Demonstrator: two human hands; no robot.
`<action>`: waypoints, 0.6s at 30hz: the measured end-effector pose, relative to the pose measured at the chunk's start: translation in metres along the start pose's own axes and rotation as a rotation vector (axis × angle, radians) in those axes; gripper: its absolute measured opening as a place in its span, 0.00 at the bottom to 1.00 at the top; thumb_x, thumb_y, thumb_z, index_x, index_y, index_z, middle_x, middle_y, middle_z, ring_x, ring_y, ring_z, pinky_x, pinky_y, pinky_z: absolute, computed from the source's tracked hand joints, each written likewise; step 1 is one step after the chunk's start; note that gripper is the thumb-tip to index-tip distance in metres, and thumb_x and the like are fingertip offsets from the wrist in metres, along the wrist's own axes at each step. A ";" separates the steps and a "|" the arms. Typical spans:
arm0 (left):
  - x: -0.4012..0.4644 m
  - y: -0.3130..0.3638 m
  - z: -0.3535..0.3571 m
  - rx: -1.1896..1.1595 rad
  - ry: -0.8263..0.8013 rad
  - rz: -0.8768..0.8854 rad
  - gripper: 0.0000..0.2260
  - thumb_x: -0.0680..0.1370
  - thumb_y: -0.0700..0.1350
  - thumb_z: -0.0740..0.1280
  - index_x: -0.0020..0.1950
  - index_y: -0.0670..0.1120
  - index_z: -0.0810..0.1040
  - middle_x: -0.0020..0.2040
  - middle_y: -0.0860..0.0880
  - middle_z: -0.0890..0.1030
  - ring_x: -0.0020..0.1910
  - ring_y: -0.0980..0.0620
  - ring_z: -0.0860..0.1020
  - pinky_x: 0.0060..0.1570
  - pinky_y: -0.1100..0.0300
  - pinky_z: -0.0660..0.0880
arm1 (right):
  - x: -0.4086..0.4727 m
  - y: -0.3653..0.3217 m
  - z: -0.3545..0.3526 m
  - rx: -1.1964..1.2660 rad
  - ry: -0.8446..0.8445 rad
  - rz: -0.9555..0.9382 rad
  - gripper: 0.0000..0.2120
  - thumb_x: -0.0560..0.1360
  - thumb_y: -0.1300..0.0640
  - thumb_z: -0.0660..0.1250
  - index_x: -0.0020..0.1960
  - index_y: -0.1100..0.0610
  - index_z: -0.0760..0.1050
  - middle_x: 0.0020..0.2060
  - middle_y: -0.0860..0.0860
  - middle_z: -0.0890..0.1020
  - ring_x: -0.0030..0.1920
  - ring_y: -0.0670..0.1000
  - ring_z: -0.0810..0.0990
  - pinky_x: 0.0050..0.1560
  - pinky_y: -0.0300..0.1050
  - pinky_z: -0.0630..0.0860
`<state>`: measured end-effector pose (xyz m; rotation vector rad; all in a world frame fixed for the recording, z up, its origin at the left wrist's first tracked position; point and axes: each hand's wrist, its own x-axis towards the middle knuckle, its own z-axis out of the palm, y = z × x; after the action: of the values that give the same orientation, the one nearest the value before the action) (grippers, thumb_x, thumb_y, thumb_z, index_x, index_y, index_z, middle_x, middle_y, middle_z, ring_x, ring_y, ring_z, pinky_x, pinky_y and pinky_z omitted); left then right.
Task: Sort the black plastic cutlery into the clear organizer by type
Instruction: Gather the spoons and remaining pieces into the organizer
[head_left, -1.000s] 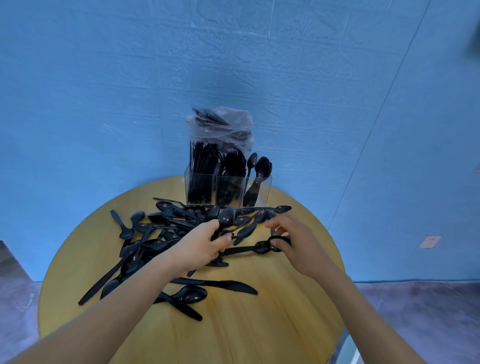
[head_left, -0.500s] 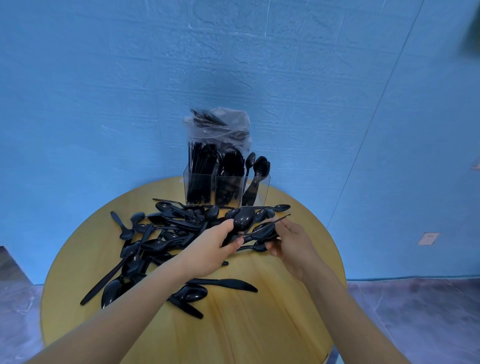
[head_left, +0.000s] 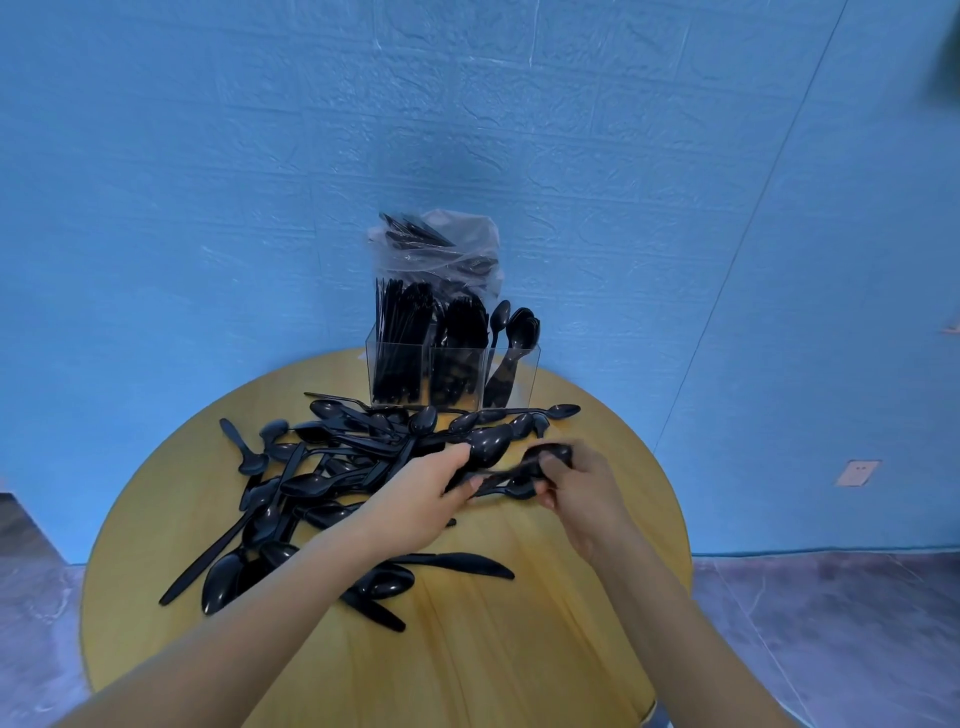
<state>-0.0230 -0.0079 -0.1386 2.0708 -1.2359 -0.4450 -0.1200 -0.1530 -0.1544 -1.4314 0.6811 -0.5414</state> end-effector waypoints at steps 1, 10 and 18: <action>0.000 -0.001 -0.001 -0.002 0.012 -0.023 0.09 0.82 0.47 0.56 0.54 0.43 0.72 0.49 0.46 0.79 0.47 0.46 0.78 0.46 0.52 0.76 | 0.003 0.000 -0.005 -0.021 0.043 0.000 0.08 0.80 0.66 0.57 0.48 0.61 0.74 0.34 0.53 0.74 0.30 0.47 0.69 0.29 0.38 0.67; 0.002 -0.006 -0.012 -0.016 0.021 -0.157 0.07 0.81 0.46 0.59 0.49 0.47 0.75 0.40 0.53 0.81 0.31 0.57 0.73 0.33 0.64 0.72 | -0.009 -0.036 -0.051 -0.386 0.161 -0.484 0.09 0.73 0.64 0.69 0.41 0.50 0.74 0.37 0.49 0.81 0.37 0.50 0.78 0.41 0.40 0.74; 0.003 0.018 -0.005 -0.198 0.033 -0.101 0.03 0.79 0.42 0.64 0.46 0.49 0.75 0.37 0.50 0.85 0.22 0.59 0.71 0.25 0.68 0.69 | -0.026 -0.039 0.001 -1.001 -0.216 -0.962 0.05 0.73 0.60 0.68 0.47 0.54 0.82 0.42 0.47 0.80 0.46 0.48 0.74 0.41 0.41 0.72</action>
<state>-0.0294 -0.0143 -0.1224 1.9688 -1.0281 -0.5549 -0.1350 -0.1375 -0.1128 -2.7416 -0.0175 -0.7999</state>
